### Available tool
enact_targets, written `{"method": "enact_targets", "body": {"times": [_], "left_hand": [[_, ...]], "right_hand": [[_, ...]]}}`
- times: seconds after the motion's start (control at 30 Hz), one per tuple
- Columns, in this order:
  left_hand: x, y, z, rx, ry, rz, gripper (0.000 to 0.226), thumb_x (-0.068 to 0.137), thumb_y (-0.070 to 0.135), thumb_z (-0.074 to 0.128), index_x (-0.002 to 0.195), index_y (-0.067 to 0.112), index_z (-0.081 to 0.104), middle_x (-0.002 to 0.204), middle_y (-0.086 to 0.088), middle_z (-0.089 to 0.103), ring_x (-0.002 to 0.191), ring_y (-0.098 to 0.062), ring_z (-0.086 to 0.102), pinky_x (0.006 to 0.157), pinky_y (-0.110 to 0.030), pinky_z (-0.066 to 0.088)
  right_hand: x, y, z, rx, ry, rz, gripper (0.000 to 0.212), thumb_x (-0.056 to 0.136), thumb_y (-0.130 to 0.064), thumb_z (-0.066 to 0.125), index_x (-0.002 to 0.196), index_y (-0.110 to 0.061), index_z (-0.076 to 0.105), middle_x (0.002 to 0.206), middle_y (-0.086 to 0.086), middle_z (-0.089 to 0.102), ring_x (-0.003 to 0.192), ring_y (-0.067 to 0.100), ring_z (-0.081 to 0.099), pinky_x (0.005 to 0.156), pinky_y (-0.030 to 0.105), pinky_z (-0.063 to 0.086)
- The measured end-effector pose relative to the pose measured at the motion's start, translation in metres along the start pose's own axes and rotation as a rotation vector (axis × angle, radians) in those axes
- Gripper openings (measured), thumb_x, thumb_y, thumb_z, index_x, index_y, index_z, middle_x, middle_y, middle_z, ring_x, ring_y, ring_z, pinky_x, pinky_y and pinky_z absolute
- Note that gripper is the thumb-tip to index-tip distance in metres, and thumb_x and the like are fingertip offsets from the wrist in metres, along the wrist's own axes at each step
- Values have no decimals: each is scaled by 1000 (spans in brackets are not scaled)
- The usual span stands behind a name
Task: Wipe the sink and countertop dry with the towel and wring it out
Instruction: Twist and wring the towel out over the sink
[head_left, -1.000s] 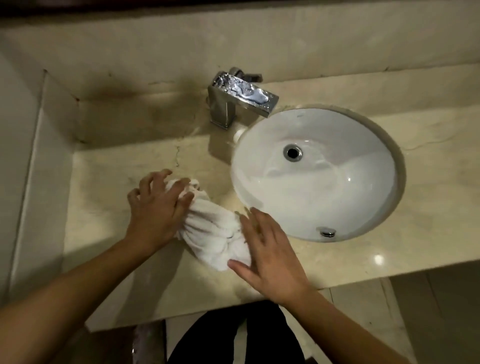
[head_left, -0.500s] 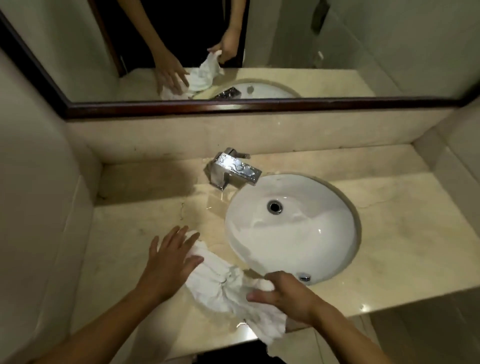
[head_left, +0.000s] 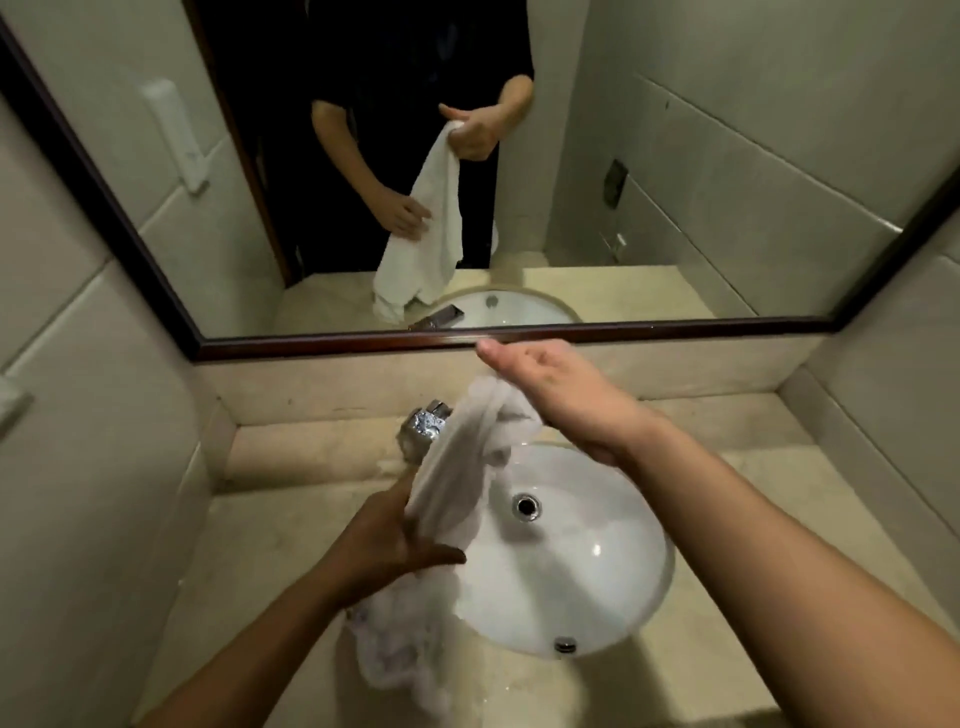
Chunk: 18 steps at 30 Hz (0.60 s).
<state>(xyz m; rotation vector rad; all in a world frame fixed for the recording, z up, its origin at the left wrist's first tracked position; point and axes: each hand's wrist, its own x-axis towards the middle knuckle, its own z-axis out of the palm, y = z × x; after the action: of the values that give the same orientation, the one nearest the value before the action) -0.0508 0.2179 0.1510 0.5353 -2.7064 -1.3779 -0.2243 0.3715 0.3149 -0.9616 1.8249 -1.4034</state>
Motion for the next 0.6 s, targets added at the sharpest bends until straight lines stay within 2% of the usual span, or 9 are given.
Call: {"method": "enact_targets", "body": {"times": [0.07, 0.17, 0.23, 0.3, 0.33, 0.4, 0.47, 0.53, 0.6], "left_hand": [[14, 21, -6, 47, 57, 27, 78, 75, 43, 90, 141, 39, 49, 113, 25, 65, 99, 3, 64, 81, -17, 52], [32, 56, -11, -42, 117, -35, 40, 88, 27, 81, 123, 35, 62, 110, 24, 66, 94, 8, 65, 80, -21, 48], [42, 81, -11, -221, 120, -92, 27, 93, 25, 76, 118, 28, 67, 109, 14, 73, 98, 0, 70, 83, -25, 55], [49, 103, -7, -370, 156, -124, 31, 94, 28, 73, 123, 22, 65, 111, 6, 75, 101, -12, 73, 87, -28, 60], [53, 112, -4, -398, 191, -107, 34, 93, 28, 73, 125, 24, 62, 114, 7, 74, 101, -10, 72, 85, -25, 59], [60, 127, -3, -352, 235, -33, 49, 85, 25, 83, 125, 35, 58, 119, 17, 71, 103, 1, 70, 81, -14, 55], [66, 135, -9, -174, 235, 37, 72, 69, 30, 96, 128, 41, 56, 119, 31, 67, 107, 14, 63, 83, -5, 49], [75, 134, -12, -36, 194, 32, 76, 66, 44, 94, 133, 40, 57, 121, 30, 67, 110, 11, 63, 92, -13, 51], [82, 126, -9, -102, 122, -34, 60, 73, 47, 86, 126, 32, 65, 119, 19, 73, 110, -4, 69, 99, -34, 56]], "right_hand": [[12, -20, -20, 56, -7, 3, 57, 88, -60, 65, 73, -8, 47, 70, 10, 42, 60, 18, 43, 66, 25, 43], [21, -45, -54, 170, 73, 22, 57, 83, -61, 71, 96, -7, 62, 87, 17, 58, 79, 26, 58, 74, 33, 51], [24, -64, -72, 237, 141, -2, 47, 91, -51, 70, 75, -7, 66, 75, 11, 64, 70, 22, 65, 71, 31, 53], [28, -83, -88, 346, 170, -46, 53, 99, -41, 63, 53, -15, 72, 63, 0, 68, 61, 13, 68, 65, 29, 57], [28, -93, -97, 402, 183, -66, 55, 101, -39, 61, 53, -16, 73, 60, -1, 68, 59, 12, 69, 63, 29, 58], [25, -112, -112, 507, 209, -100, 43, 102, -38, 60, 70, -12, 71, 59, -1, 69, 57, 12, 70, 61, 30, 59], [22, -129, -123, 571, 226, -117, 36, 102, -37, 60, 85, -6, 64, 59, 1, 70, 58, 15, 71, 59, 32, 61], [21, -144, -134, 636, 257, -139, 34, 102, -35, 61, 94, -2, 63, 63, 4, 72, 63, 18, 73, 61, 35, 63], [20, -156, -145, 710, 296, -188, 35, 100, -35, 64, 98, 0, 65, 74, 10, 75, 73, 24, 75, 72, 41, 64]]}}
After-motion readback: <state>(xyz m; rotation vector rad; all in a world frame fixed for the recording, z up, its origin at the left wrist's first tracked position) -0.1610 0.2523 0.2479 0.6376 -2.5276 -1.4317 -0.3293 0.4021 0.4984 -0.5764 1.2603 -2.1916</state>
